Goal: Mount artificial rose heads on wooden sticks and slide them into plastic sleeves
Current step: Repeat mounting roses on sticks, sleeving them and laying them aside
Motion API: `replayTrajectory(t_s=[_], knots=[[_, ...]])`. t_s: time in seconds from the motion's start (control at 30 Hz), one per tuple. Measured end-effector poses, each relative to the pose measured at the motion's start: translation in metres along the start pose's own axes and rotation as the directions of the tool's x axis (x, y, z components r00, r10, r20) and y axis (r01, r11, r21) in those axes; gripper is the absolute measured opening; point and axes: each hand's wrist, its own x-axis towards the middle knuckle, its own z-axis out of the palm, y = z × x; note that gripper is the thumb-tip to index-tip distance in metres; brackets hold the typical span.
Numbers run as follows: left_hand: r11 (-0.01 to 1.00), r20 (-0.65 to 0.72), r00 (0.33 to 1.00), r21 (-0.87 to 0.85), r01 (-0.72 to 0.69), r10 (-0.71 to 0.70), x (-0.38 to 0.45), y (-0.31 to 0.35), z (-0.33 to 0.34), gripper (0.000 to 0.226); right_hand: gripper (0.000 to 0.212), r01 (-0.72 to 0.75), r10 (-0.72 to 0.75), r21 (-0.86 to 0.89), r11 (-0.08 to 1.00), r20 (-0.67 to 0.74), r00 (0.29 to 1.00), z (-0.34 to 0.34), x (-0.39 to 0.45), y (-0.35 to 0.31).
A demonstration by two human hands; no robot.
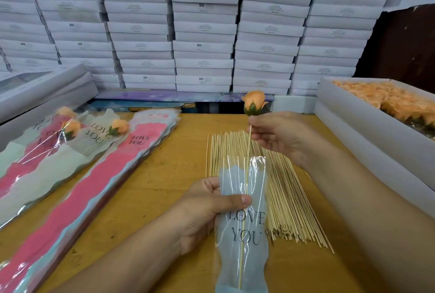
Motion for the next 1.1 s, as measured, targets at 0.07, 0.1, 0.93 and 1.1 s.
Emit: replayTrajectory(t_s=[0.07,0.1,0.93,1.1], knots=[[1.0,0.001,1.0,-0.008,-0.003,0.003,0.0,0.001,0.0,0.043,0.015,-0.02,0.022,-0.046,0.999,0.036,0.999,0.001,-0.005,0.009],[1.0,0.001,1.0,-0.01,-0.002,0.002,0.0,0.002,0.0,0.045,0.017,-0.029,0.033,-0.074,0.997,0.054,0.998,0.002,-0.007,0.014],[1.0,0.029,0.999,-0.024,0.018,-0.017,0.0,0.004,-0.002,0.049,0.018,0.198,-0.163,-0.242,0.95,0.155,0.974,-0.006,-0.014,0.011],[1.0,0.042,0.999,0.002,0.031,-0.031,-0.001,0.005,-0.002,0.048,0.017,0.192,-0.152,-0.27,0.943,0.161,0.975,-0.007,-0.017,0.019]])
